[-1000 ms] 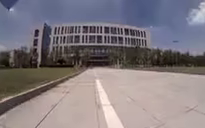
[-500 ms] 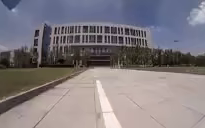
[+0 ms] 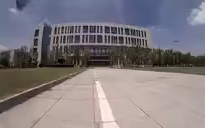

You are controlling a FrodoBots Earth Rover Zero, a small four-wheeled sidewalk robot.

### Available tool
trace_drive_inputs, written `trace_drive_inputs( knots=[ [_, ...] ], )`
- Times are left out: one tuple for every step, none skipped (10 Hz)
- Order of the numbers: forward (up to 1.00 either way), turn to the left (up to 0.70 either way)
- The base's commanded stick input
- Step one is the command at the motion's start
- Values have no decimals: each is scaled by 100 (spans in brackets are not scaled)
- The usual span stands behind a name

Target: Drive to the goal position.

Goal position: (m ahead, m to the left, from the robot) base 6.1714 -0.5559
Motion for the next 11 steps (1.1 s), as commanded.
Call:
trace_drive_inputs(
  knots=[
    [50, 0],
    [50, 0],
    [50, 0],
    [50, 0],
    [50, 0],
    [50, 0],
    [50, 0],
    [50, 0],
    [50, 0],
    [50, 0],
    [50, 0]
  ],
)
